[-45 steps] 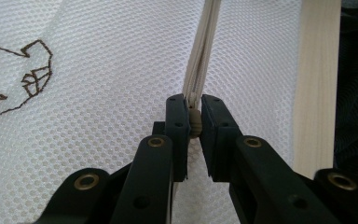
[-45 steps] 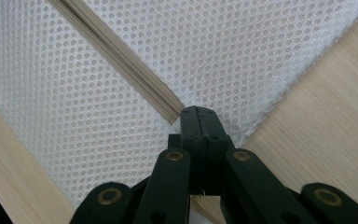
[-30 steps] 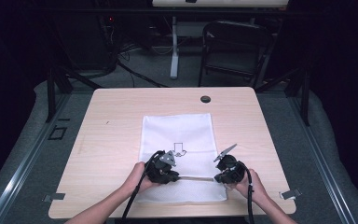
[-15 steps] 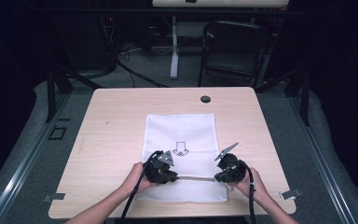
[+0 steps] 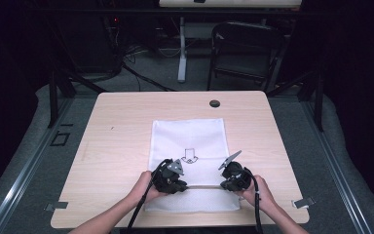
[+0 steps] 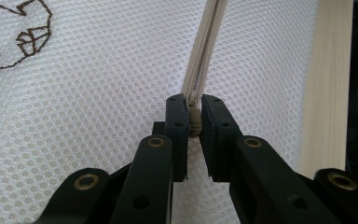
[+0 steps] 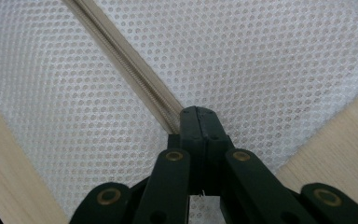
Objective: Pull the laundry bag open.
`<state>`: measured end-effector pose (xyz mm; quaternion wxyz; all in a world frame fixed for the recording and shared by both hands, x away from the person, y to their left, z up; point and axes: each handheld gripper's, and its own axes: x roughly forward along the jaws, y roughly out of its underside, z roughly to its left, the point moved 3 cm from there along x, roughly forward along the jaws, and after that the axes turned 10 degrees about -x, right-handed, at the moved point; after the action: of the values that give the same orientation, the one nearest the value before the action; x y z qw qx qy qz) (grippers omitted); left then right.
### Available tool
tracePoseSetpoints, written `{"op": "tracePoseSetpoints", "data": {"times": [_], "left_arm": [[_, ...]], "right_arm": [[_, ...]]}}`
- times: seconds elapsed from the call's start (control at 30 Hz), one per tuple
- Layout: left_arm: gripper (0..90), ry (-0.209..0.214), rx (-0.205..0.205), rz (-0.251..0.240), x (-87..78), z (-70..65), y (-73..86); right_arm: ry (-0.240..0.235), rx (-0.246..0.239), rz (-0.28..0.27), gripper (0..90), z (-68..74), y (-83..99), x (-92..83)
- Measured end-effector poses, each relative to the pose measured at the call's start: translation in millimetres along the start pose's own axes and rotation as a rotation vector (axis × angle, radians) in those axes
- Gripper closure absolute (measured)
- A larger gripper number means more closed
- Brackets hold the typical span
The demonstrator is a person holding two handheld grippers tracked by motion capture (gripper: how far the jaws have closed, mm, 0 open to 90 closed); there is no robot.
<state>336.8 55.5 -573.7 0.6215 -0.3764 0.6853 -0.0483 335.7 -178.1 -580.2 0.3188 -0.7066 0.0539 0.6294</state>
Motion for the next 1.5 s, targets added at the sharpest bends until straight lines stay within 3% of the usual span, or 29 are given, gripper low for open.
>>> {"op": "tracePoseSetpoints", "data": {"times": [0.6, 0.63, 1.1, 1.13, 1.23, 1.5], "left_arm": [[81.7, -0.006, 0.018, 0.006, -3.4, -0.6, 2.5], [81.6, 0.010, 0.005, -0.006, -3.9, 0.4, 3.3], [81.5, 0.010, 0.004, 0.001, -8.5, 4.2, 9.5], [81.6, 0.010, 0.004, -0.003, -8.8, 3.9, 9.4], [81.6, -0.003, 0.009, 0.003, -10.0, 3.8, 9.4], [81.5, 0.020, -0.005, -0.015, -13.2, 6.1, 11.7]], "right_arm": [[0.014, -0.006, 0.013, 90.0, 1.3, 0.5, -0.7], [0.015, -0.007, 0.015, 90.0, 1.3, 0.5, -0.7], [0.003, 0.004, 0.010, 90.0, -0.6, 2.3, -1.3], [0.005, 0.022, -0.012, 90.0, 0.6, 2.3, 0.2], [0.012, 0.001, 0.016, 90.0, -0.3, 2.1, -1.7], [-0.008, 0.010, 0.008, 90.0, -0.9, 3.0, -1.8]]}}
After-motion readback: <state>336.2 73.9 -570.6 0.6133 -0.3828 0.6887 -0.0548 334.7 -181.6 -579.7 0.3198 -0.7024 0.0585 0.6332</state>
